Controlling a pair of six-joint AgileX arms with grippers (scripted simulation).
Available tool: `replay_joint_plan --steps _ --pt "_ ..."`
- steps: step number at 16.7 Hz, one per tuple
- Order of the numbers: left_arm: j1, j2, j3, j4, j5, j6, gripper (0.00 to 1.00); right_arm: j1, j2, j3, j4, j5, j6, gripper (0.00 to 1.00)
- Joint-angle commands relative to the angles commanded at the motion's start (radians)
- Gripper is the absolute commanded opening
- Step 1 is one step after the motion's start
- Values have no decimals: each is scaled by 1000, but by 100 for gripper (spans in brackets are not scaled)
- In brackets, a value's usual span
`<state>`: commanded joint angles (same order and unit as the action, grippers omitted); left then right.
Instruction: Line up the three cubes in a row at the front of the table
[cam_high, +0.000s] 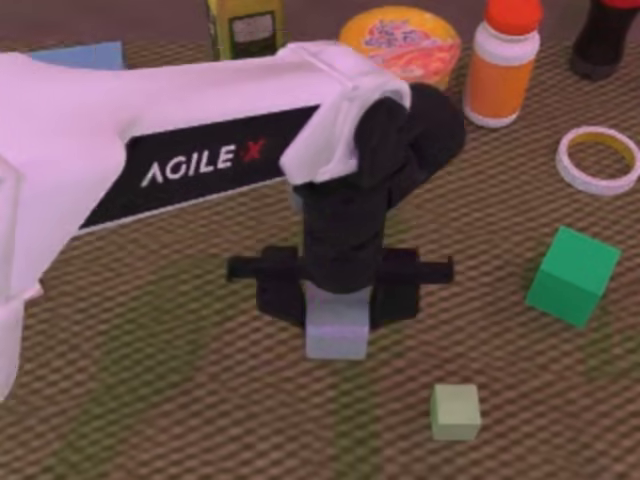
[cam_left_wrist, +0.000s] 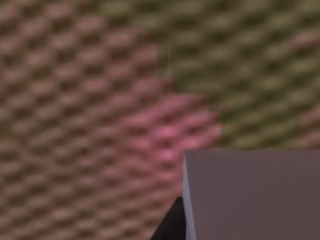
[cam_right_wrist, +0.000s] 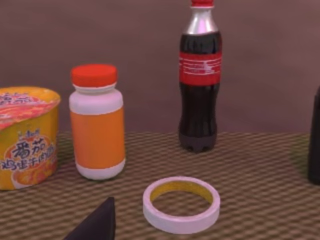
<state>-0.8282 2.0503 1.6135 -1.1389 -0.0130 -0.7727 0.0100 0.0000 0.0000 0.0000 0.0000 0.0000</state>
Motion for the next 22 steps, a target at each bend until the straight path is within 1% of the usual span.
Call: replay_joint_plan --steps 2,5,11,18,22 --pt "-64 -27 -21 4 -3 -98 0 0 0 0 0 0 0 100" --pt "-111 -53 -40 11 -6 -164 0 0 0 0 0 0 0 100" --pt "-108 -44 -50 28 -6 -162 0 0 0 0 0 0 0 100" --pt "-111 22 -200 248 -5 -163 0 0 0 0 0 0 0 100" --pt "-112 27 -211 262 -5 -163 0 0 0 0 0 0 0 100"
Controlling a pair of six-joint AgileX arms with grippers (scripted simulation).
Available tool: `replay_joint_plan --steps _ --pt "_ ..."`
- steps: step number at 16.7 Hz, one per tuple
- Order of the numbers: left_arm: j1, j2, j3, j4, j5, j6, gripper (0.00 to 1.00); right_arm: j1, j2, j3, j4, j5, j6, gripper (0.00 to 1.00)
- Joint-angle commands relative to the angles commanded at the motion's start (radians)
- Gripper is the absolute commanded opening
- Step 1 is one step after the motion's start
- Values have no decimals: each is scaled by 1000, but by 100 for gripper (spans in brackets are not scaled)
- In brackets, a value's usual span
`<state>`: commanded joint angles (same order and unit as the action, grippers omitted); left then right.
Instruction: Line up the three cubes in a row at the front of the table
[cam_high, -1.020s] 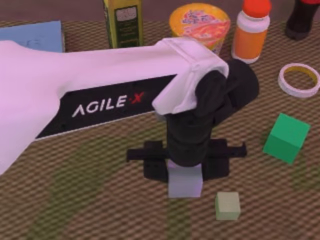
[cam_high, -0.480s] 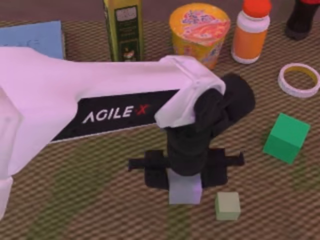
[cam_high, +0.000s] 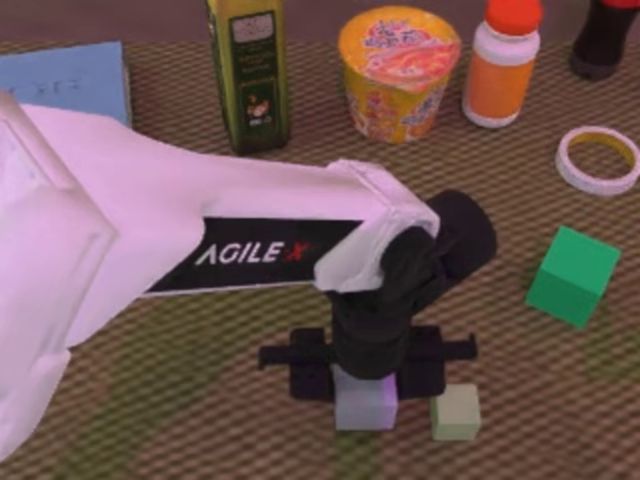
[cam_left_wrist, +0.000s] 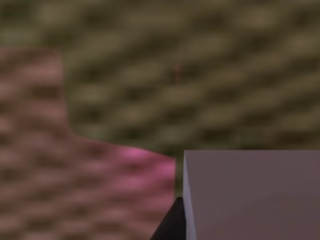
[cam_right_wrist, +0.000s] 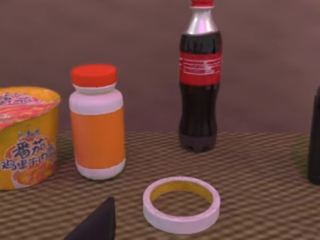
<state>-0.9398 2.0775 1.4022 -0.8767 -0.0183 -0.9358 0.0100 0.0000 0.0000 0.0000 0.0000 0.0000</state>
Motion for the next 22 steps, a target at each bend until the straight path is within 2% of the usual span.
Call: replay_joint_plan --steps 1,14,22 --pt "0 0 0 0 0 0 0 0 0 0 0 0 0 100" --pt "0 0 0 0 0 0 98 0 0 0 0 0 0 100" --pt "0 0 0 0 0 0 100 0 0 0 0 0 0 100"
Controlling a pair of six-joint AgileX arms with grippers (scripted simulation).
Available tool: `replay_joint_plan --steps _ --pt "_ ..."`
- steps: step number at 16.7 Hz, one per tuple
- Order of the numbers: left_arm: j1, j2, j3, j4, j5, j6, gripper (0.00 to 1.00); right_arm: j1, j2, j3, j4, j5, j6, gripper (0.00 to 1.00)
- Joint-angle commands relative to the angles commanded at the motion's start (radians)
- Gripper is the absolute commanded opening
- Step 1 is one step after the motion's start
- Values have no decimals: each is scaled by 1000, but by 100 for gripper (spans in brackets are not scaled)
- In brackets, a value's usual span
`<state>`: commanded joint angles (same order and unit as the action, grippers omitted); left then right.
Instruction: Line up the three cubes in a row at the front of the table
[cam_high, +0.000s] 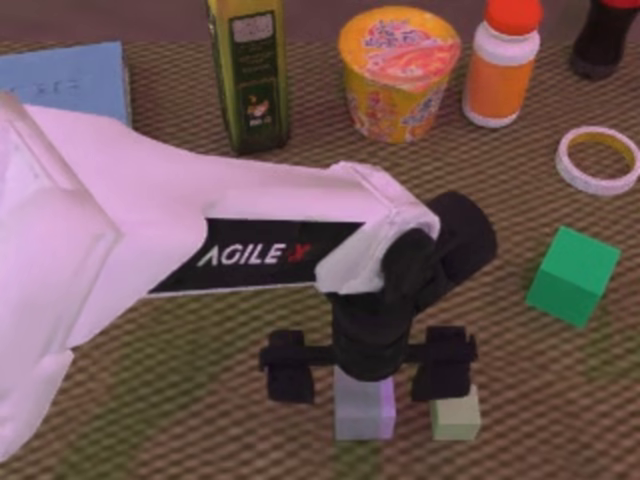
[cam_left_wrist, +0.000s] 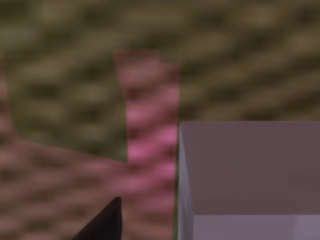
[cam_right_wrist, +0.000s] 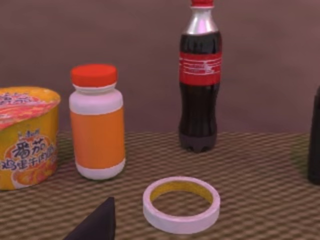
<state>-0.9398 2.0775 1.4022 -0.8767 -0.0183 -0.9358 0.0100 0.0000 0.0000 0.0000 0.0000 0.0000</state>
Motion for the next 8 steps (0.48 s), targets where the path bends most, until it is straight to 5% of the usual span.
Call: replay_joint_plan --steps 8 --pt "12 -60 123 -195 0 -8 100 0 0 0 0 0 0 100"
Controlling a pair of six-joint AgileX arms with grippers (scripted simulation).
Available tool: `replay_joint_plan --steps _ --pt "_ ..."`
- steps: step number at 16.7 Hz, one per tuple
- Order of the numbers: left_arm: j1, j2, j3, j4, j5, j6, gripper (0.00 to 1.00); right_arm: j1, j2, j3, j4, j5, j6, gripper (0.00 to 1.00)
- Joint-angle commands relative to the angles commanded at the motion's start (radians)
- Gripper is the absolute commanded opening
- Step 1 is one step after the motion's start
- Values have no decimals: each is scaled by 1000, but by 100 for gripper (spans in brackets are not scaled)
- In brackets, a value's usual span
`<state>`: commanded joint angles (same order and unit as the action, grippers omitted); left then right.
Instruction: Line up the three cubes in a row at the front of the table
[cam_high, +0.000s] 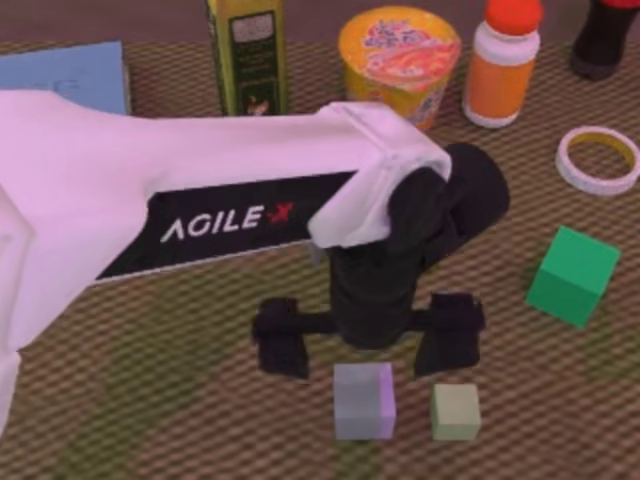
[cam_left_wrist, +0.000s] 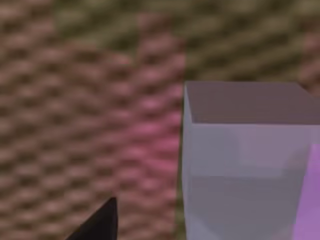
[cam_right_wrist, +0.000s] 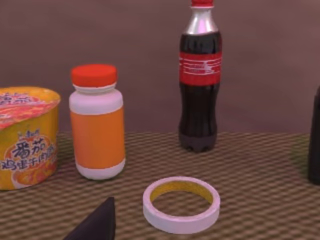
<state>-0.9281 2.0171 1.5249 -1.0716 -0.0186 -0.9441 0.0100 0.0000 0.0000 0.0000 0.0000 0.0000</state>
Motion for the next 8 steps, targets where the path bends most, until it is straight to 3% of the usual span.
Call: replay_joint_plan --steps 8 --pt "4 -34 27 -45 -1 4 100 2 9 9 -7 -1 -5 100"
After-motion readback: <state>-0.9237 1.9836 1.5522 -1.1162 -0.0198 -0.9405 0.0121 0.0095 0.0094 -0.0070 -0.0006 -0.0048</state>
